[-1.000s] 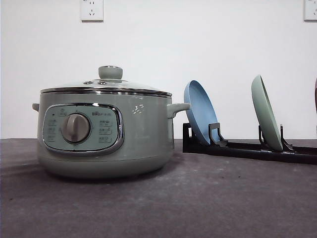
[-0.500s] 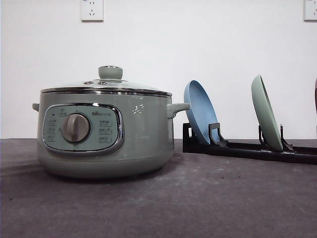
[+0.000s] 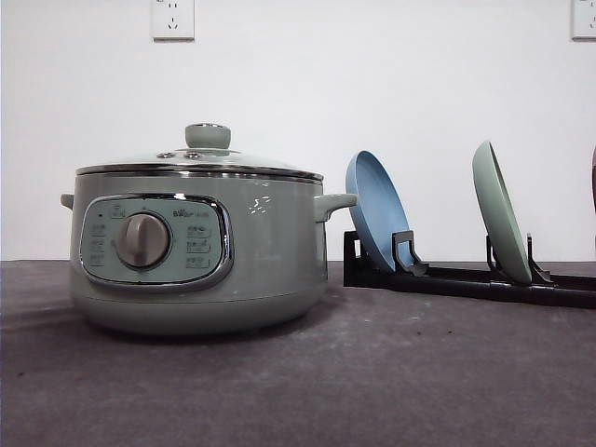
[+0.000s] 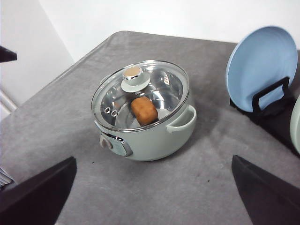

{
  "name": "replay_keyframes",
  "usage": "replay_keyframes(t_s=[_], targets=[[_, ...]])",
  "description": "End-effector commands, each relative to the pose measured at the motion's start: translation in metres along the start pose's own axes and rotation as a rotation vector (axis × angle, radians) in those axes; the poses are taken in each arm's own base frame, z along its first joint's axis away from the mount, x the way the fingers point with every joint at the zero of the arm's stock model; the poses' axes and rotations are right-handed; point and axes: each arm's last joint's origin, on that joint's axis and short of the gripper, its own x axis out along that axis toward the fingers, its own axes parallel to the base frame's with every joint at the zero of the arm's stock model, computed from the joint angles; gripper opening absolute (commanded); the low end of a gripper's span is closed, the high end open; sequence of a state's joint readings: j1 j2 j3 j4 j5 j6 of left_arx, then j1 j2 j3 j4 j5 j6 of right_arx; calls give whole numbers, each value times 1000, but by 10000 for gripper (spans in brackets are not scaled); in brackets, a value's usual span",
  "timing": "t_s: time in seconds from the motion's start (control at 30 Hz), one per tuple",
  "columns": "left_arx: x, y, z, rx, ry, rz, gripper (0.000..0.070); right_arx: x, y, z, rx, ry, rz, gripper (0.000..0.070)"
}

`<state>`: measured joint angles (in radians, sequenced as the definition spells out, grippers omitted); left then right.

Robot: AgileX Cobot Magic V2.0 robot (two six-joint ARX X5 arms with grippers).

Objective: Transfer potato from steamer to green plate

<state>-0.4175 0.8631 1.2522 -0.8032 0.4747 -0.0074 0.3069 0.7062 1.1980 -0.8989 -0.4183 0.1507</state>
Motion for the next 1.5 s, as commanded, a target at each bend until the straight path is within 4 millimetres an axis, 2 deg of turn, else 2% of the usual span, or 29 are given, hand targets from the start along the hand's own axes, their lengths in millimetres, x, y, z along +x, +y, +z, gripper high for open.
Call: replay_keyframes(t_s=[0.0,0.13,0.37,0.63,0.83,1.07,1.3,1.37,1.47], targets=[[-3,-3,7,37,-29,-11,678,4,0,6,39,2,4,691],[-3,-3,7,37,-29,-11,678,20,-7,10,53,47,-9,691],[-3,-3,7,35,-25,-11,678,63,-32,29,99,134,-97,691],[-3,-3,7,35,-25,-11,677,113,-81,68,179,193,-197,691],[-3,-3,7,34,-25,-11,677,148,-125,85,229,200,-256,676],[-3,-3,7,34,-25,-11,677,186,-174,84,293,163,-301,622],[-3,-3,7,33,-25,-11,677,212,-204,74,314,169,-317,594],[-3,-3,7,33,-25,-11,677,218,-209,71,316,173,-316,554],[-3,-3,7,33,-25,-11,677,225,-215,68,316,172,-315,455]])
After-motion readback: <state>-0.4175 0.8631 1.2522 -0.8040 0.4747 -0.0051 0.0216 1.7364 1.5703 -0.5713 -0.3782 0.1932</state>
